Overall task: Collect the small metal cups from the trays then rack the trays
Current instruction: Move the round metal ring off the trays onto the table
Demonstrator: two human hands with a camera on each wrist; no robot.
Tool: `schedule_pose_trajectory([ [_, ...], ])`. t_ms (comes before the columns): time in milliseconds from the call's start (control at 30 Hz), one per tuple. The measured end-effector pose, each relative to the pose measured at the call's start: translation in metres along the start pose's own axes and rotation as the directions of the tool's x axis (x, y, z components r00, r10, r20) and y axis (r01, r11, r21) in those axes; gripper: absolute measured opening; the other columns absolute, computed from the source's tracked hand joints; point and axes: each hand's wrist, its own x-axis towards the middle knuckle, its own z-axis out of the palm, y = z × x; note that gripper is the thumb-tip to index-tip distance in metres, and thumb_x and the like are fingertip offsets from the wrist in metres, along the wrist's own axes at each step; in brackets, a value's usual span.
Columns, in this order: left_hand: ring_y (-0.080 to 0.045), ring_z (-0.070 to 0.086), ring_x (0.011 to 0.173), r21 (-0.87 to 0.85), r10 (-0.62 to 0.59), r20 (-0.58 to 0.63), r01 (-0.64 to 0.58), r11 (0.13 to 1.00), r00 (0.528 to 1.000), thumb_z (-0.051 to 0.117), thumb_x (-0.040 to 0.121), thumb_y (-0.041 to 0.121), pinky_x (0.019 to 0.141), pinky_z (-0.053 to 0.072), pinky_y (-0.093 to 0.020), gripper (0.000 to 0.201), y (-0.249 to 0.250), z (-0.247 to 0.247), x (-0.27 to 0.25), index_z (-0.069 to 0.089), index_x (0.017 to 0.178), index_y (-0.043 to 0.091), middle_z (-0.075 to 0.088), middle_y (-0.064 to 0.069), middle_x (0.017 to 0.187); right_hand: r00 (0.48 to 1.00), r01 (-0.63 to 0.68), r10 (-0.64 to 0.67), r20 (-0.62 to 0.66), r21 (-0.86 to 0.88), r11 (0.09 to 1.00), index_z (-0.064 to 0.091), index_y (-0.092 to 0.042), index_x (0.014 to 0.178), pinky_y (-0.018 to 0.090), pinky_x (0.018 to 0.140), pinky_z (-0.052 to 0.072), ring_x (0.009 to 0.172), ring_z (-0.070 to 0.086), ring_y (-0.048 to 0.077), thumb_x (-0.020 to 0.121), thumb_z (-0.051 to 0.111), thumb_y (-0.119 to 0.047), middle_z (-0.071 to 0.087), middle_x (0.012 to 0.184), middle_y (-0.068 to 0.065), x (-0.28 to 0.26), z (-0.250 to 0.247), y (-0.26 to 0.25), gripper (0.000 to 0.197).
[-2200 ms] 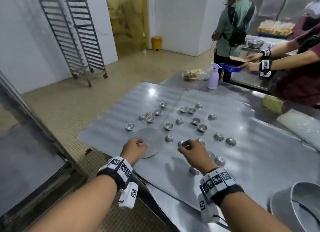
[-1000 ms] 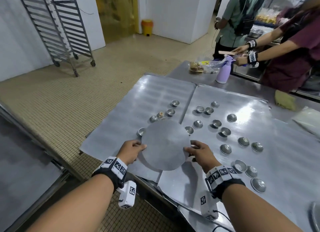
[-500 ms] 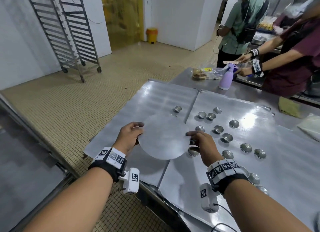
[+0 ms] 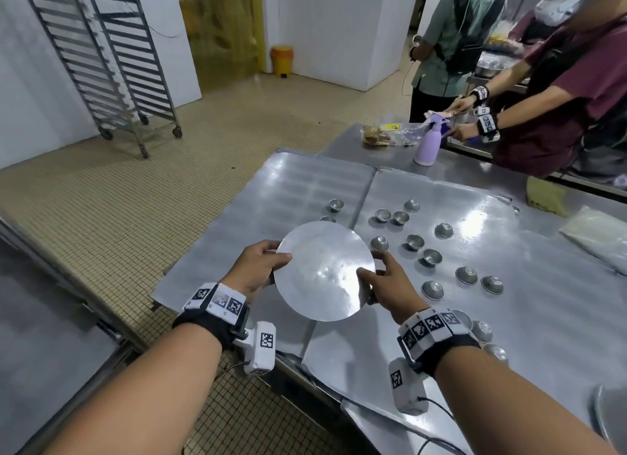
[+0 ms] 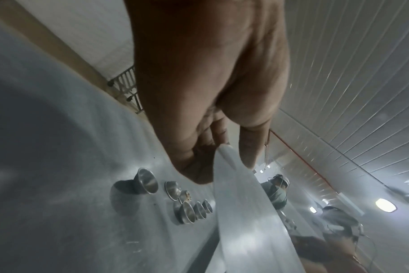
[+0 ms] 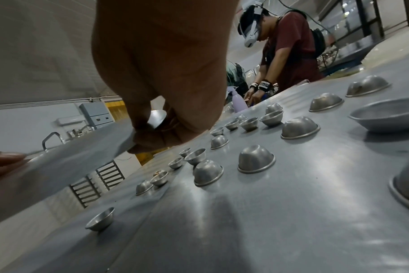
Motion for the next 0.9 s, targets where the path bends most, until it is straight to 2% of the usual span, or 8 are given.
schedule_pose_trajectory([
  [167,-0.028,0.073,0.096,0.141,0.011,0.130,-0.030,0.990,0.991,0.069,0.089,0.002,0.070,0.061,-0.043,0.049,-0.006,0.016,-0.002,0.053,0.130,0.026,0.071,-0.007,0.115,0.998,-0.045,0.044,-0.048,-0.021,0.999,0.049,-0.020,0.120,0.033,0.054,0.051,0.060,0.058,0.022,0.092,0.064,-0.018,0.067,0.090,0.018,-0.007,-0.013,0.007,0.032],
  [300,-0.031,0.075,0.094,0.177,0.051,0.189,-0.085,0.980,0.981,0.067,0.090,0.000,0.081,0.061,-0.050,0.054,-0.003,0.037,0.002,0.054,0.132,0.033,0.076,-0.010,0.103,0.990,-0.052,0.052,-0.133,0.002,0.999,0.055,-0.013,0.108,0.034,0.058,0.053,0.061,0.058,0.021,0.090,0.068,-0.022,0.065,0.094,0.014,-0.014,-0.038,0.011,0.024],
  [367,-0.031,0.073,0.100,0.197,0.076,0.235,-0.124,0.973,0.969,0.067,0.090,-0.001,0.083,0.060,-0.050,0.052,0.003,0.055,0.003,0.056,0.128,0.034,0.074,-0.009,0.109,0.984,-0.024,0.021,-0.176,-0.015,1.000,0.055,-0.018,0.115,0.034,0.057,0.055,0.064,0.060,0.023,0.089,0.069,-0.023,0.065,0.093,0.015,-0.019,-0.056,0.013,0.029],
  [467,-0.025,0.074,0.097,0.223,0.100,0.299,-0.171,0.960,0.949,0.066,0.090,-0.003,0.084,0.061,-0.047,0.053,0.012,0.090,0.004,0.056,0.129,0.031,0.077,-0.001,0.100,0.974,0.016,-0.022,-0.225,-0.029,0.999,0.054,-0.029,0.120,0.037,0.061,0.059,0.080,0.068,0.030,0.089,0.069,-0.025,0.068,0.096,0.017,-0.031,-0.087,0.016,0.035],
  [533,-0.026,0.075,0.092,0.245,0.093,0.335,-0.182,0.952,0.938,0.066,0.090,-0.003,0.084,0.061,-0.045,0.050,0.018,0.118,0.004,0.054,0.129,0.026,0.078,-0.006,0.095,0.957,0.016,-0.017,-0.289,-0.008,1.000,0.057,-0.027,0.117,0.043,0.068,0.062,0.087,0.070,0.029,0.086,0.071,-0.029,0.067,0.098,0.016,-0.038,-0.112,0.019,0.035],
  [667,-0.032,0.075,0.092,0.281,0.119,0.370,-0.233,0.931,0.921,0.071,0.088,0.002,0.086,0.060,-0.050,0.036,0.020,0.180,-0.001,0.061,0.117,0.020,0.076,-0.015,0.101,0.921,0.019,-0.036,-0.388,-0.049,0.999,0.060,-0.026,0.111,0.048,0.070,0.062,0.083,0.070,0.027,0.076,0.073,-0.036,0.068,0.095,0.011,-0.061,-0.170,0.031,0.038],
  [833,-0.015,0.076,0.084,0.281,0.153,0.412,-0.285,0.917,0.898,0.072,0.088,0.005,0.071,0.061,-0.031,0.033,0.002,0.269,-0.027,0.062,0.119,0.014,0.077,-0.007,0.096,0.910,0.000,-0.017,-0.414,-0.041,0.999,0.058,-0.031,0.125,0.039,0.059,0.060,0.072,0.063,0.023,0.083,0.067,-0.017,0.057,0.074,0.010,-0.108,-0.246,0.052,0.045],
  [900,-0.015,0.076,0.084,0.277,0.147,0.438,-0.289,0.916,0.887,0.071,0.089,0.005,0.071,0.061,-0.030,0.035,-0.007,0.306,-0.043,0.061,0.121,0.013,0.077,-0.006,0.097,0.893,-0.012,-0.007,-0.450,-0.040,0.999,0.059,-0.030,0.123,0.036,0.057,0.059,0.072,0.064,0.023,0.084,0.066,-0.014,0.060,0.073,0.008,-0.129,-0.277,0.061,0.043],
])
